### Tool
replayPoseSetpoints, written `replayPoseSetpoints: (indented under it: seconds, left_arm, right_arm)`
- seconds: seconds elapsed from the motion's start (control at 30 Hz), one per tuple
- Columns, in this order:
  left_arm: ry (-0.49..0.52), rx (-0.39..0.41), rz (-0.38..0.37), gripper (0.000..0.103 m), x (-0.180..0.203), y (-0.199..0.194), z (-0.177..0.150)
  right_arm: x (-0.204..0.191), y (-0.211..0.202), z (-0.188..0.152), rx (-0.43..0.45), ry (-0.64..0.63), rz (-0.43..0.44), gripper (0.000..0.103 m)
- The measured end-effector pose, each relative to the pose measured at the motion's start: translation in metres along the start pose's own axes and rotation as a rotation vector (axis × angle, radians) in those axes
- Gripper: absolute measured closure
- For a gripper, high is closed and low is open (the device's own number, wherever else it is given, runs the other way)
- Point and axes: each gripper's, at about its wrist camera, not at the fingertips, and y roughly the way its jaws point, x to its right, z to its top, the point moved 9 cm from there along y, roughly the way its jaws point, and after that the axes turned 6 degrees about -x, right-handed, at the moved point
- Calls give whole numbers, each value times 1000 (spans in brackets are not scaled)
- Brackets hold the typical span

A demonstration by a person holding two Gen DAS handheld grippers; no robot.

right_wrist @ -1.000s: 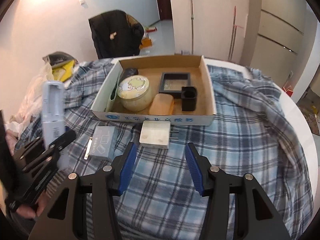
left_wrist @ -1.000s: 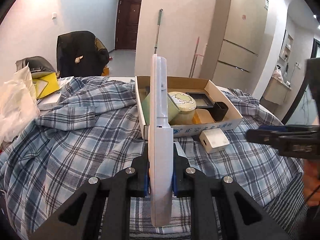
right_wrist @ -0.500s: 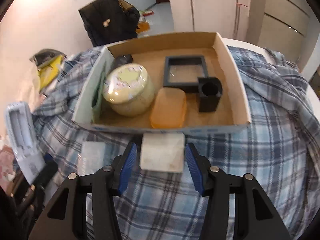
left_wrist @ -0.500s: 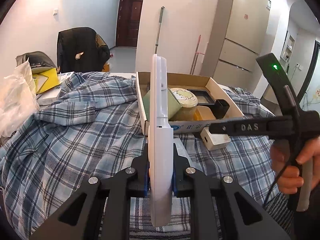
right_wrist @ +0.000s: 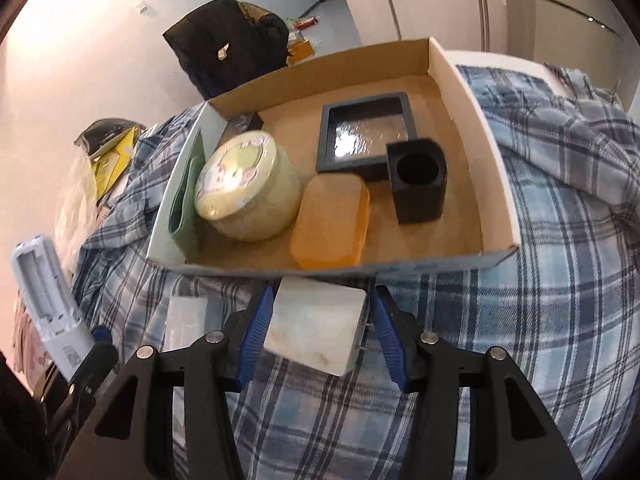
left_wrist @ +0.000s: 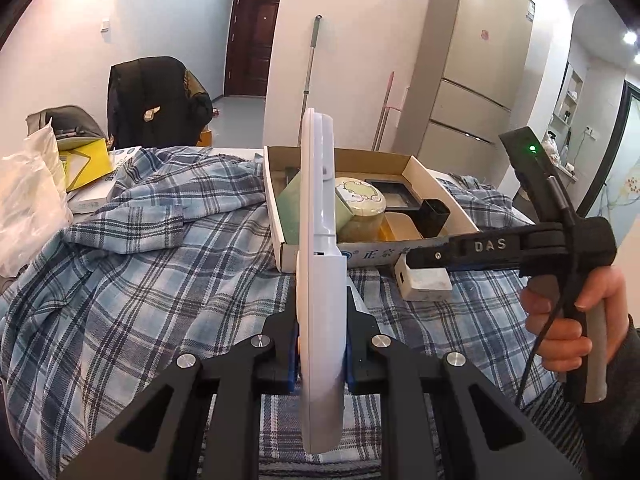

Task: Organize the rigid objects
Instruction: 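Grasp the white plug block with the right gripper while the left gripper holds the white case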

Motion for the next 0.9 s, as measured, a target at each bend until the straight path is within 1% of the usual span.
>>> replayPoseSetpoints:
  seconds: [0.17, 0.3, 0.33, 0.37, 0.43, 0.5, 0.53, 0.57, 0.63, 0.73, 0.77, 0.83, 0.9]
  left_arm:
    - [-5, 6, -6, 85, -1, -1, 1]
    - [-7, 10, -9, 85, -1, -2, 1]
    - [-7, 9, -10, 85, -1, -2, 1]
    - [-5, 9, -10, 85, -1, -2, 1]
    - [-3, 10, -9, 85, -1, -2, 1]
    - [0, 11, -8, 85, 0, -2, 1]
    - [1, 12, -8, 85, 0, -3, 1]
    - [1, 12, -7, 85, 1, -3, 1]
    - [1, 13, -10, 85, 1, -3, 1]
    - [1, 17, -11, 85, 1, -4, 2]
    - [2, 18, -12, 85, 1, -4, 2]
    - [3, 17, -12, 85, 1, -4, 2]
    - [2, 14, -11, 85, 1, -3, 2]
  right_arm:
    - [-9, -6, -23, -19, -54, 18, 53]
    - [-26, -1, -52, -106, -88, 82, 53]
    - [-28, -2, -56, -109, -96, 79, 53]
    - [-29, -5, -57, -93, -107, 55, 53]
    - [-27, -14, -50, -15, -133, -48, 53]
    - [-20, -23, -39, 79, -149, -223, 53]
    - [-20, -24, -36, 105, -158, -270, 52]
    - [-22, -23, -34, 111, -171, -284, 52]
    - [-26, -14, -32, 90, -172, -270, 51]
    - [-24, -3, -26, 76, -172, -285, 50]
    - [-25, -1, -24, 79, -173, -278, 50]
    - [-28, 7, -22, 62, -171, -279, 50]
    - [-29, 12, -23, 42, -163, -260, 49]
